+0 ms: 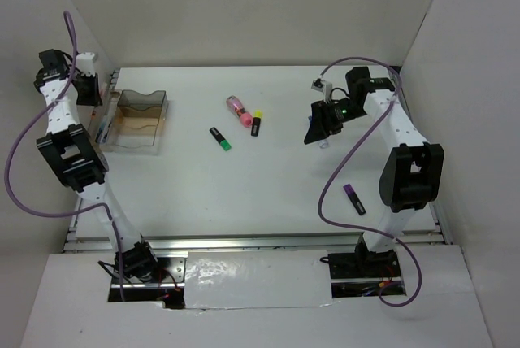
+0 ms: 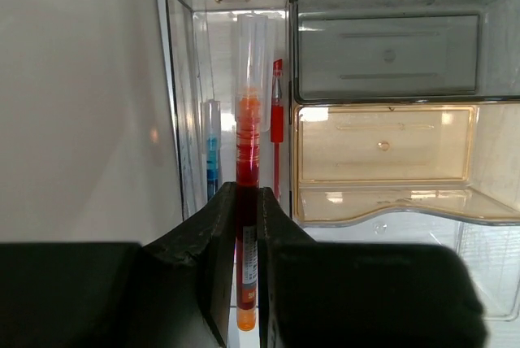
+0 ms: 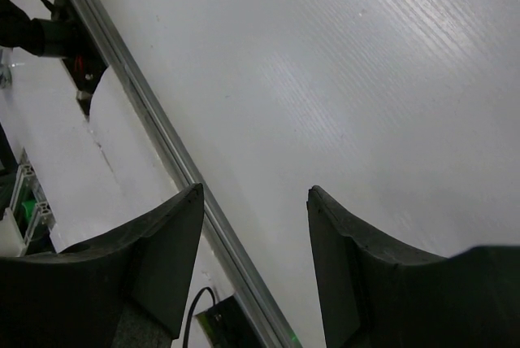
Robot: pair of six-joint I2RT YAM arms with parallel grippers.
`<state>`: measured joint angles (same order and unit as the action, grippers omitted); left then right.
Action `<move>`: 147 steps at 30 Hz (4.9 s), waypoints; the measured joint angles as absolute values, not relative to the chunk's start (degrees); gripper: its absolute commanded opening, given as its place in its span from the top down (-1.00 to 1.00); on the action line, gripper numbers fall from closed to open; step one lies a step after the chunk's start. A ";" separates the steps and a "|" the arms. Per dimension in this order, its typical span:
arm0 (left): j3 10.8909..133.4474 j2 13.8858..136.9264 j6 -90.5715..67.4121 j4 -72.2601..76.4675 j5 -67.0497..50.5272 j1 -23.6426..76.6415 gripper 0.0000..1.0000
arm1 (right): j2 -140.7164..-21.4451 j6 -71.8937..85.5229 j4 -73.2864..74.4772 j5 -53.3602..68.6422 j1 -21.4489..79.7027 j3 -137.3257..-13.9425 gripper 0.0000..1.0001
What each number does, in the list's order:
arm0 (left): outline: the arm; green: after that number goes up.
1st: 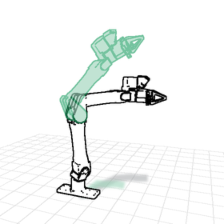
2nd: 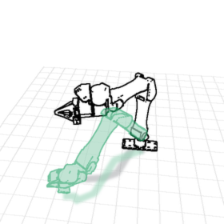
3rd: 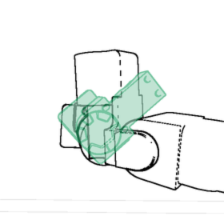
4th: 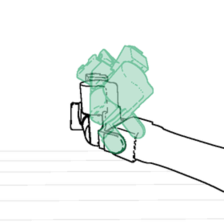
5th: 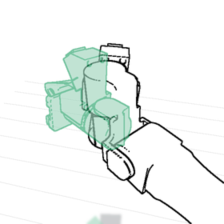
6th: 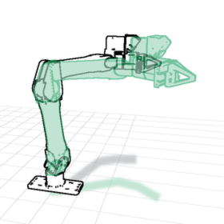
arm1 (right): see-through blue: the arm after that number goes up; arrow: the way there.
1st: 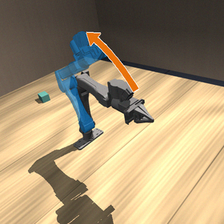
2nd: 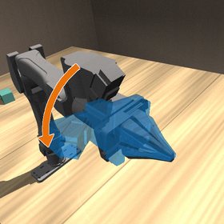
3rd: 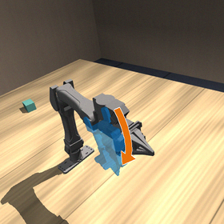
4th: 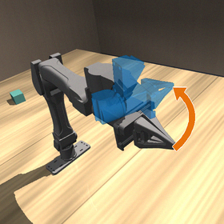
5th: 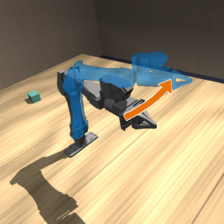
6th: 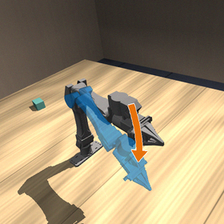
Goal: Sort the stationery into containers
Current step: Place the pen in the storage box, then pick up the pen from the center of the board, then place the pen in the storage box.
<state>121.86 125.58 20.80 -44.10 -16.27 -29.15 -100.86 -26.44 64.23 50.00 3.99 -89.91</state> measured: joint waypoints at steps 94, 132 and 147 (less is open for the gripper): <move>107.11 130.32 91.39 -56.53 -23.83 14.57 -0.25 | -83.90 8.03 36.73 32.08 4.73 -74.87 -0.18; 116.03 119.37 65.19 -44.60 -36.03 -18.39 1.00 | -83.90 7.62 36.64 32.34 6.00 -74.54 -0.17; 125.80 130.87 87.18 -47.57 -27.46 -16.34 0.96 | -84.38 7.35 36.67 31.79 7.31 -74.46 -0.17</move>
<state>125.80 130.87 87.18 -47.57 -27.46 -16.34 -84.38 7.35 36.67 31.79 7.31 -74.46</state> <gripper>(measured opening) 0.419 0.583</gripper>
